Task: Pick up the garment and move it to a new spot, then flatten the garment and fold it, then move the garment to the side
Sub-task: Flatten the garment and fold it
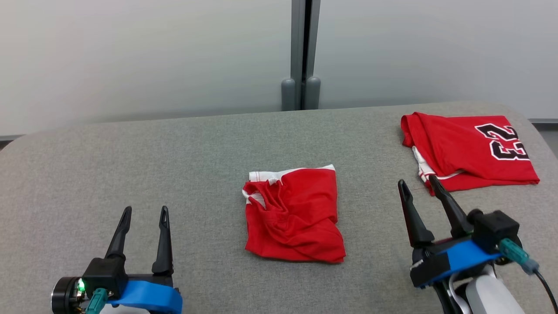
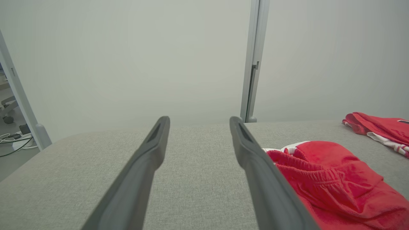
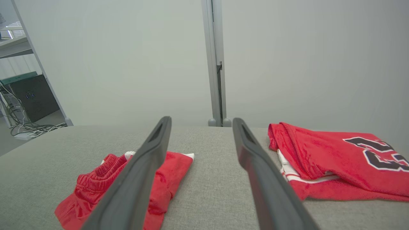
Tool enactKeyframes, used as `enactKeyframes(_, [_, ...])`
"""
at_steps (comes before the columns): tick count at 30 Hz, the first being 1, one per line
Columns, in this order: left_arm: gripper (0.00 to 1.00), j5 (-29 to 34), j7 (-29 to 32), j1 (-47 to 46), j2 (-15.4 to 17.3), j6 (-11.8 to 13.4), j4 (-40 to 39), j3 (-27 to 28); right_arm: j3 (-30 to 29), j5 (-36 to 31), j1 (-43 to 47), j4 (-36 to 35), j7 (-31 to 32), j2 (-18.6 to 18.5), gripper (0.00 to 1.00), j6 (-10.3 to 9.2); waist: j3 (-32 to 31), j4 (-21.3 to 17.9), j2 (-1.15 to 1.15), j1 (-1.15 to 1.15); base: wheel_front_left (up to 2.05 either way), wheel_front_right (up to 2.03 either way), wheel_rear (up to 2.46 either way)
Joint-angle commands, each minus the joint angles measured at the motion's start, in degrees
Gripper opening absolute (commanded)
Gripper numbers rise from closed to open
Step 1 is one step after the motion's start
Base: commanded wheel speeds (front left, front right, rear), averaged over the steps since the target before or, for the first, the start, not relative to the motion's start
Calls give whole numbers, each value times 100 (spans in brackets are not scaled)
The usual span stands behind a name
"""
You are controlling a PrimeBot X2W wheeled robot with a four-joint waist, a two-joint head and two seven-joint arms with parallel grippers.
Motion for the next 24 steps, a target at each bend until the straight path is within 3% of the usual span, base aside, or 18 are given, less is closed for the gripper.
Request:
enactKeyframes(1, [100,47,-25,77,31,-6,14,43,-82,-90,234,-172,-17,25,100,1,-68,-64,0,1,0,0,0])
enactKeyframes(12, [100,107,-25,267,68,35,151,153,-788,-364,1056,-772,-18,354,100,1,-188,-23,0,1,0,0,0])
enactKeyframes(24, [100,118,-25,285,105,49,273,195,-926,-592,1143,-697,-18,488,100,1,-203,59,0,1,0,0,0])
